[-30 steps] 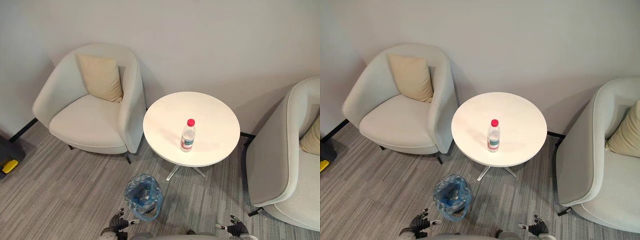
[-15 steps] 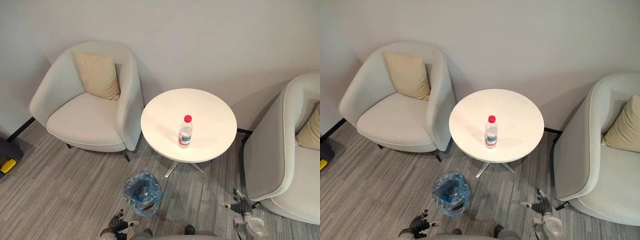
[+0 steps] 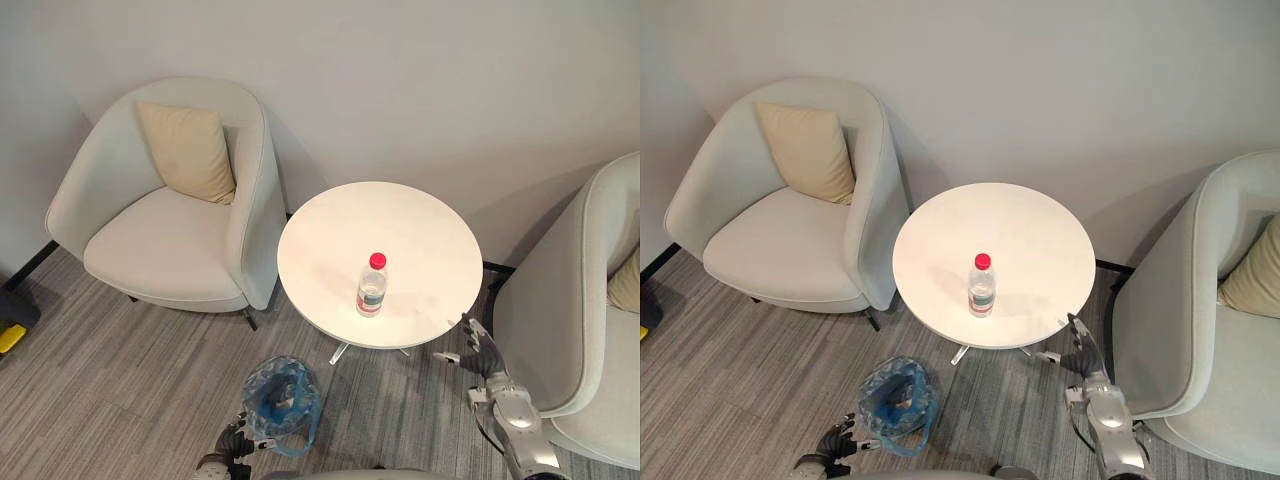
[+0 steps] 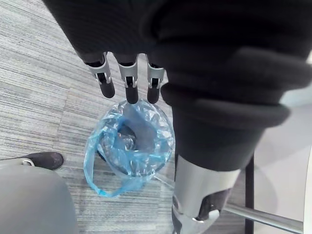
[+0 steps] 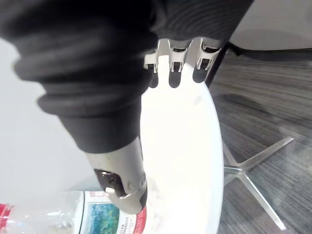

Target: Gather rubbish on tea table into small bin, then transfer packed bag to large trash can.

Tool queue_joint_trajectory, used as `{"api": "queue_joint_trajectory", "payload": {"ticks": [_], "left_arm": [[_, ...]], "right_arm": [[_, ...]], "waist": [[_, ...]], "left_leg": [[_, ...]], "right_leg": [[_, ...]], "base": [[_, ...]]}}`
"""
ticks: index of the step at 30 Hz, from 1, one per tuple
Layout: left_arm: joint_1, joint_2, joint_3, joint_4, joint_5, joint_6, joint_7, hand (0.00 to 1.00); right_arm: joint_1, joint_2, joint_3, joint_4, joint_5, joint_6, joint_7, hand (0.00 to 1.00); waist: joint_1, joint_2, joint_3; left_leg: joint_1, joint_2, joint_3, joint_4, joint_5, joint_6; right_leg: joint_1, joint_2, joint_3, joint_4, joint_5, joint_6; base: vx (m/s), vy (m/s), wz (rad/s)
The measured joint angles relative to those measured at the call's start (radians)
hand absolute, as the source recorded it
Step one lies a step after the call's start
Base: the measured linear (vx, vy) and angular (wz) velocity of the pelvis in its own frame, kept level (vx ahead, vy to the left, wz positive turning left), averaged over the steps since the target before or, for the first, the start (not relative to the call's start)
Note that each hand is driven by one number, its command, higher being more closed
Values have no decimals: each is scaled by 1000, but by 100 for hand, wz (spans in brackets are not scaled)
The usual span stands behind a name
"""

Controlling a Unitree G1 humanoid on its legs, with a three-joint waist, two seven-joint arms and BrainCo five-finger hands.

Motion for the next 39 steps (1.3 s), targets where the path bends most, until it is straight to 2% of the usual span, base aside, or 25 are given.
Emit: {"api": "queue_joint_trajectory", "payload": {"ticks": [2,9,14,16,17,26,32,39], "left_arm": [[2,-2,-13,0,1,0,-1,0],[10,-2,-20,0,2,-8,-1,0],[9,-2,-47,0,2,-9,-1,0],[11,-1,-49,1,2,-9,-2,0],[13,-1,-52,1,2,-9,-2,0],[36,-12,-59,1,-1,-14,-1,0],[32,-12,-60,-6,-3,-16,-1,0],[27,-9,-77,-47,-9,-28,5,0]], "right_arm": [[-35,-5,22,0,0,0,-1,0],[-126,-7,67,0,0,-2,-5,0],[-181,-18,101,2,0,-2,-23,0],[-201,-18,106,9,0,-2,-23,0],[-210,-18,106,9,0,-2,-24,0],[-324,-25,129,93,12,-1,-46,0],[-368,-27,130,141,20,2,-72,0],[-496,-24,144,204,21,3,-95,0]], "waist": [[2,0,0],[5,4,3],[4,29,16],[8,31,22],[22,33,26],[32,58,38],[53,60,42],[57,68,108]], "left_leg": [[-6,0,0,-2,13,5],[-36,-2,-3,-19,47,3],[-54,17,-9,-67,44,6],[-57,18,-8,-86,42,9],[-65,16,-6,-86,42,9],[-114,16,-9,-78,38,11],[-125,22,-9,-57,49,1],[-151,11,-9,-35,59,3]], "right_leg": [[-1,1,-1,-10,10,-12],[-6,5,-3,-60,55,-8],[-28,29,-9,-106,107,-6],[-37,37,-8,-117,124,-1],[-37,35,-4,-126,136,-1],[-90,33,4,-121,137,2],[-106,35,-3,-90,122,-6],[-114,30,-8,-88,120,-4]], "base": [[-8,-15,2],[-74,-16,4],[-143,11,5],[-158,15,1],[-161,31,-7],[-50,2,0],[107,-18,-1],[26,2,6]]}}
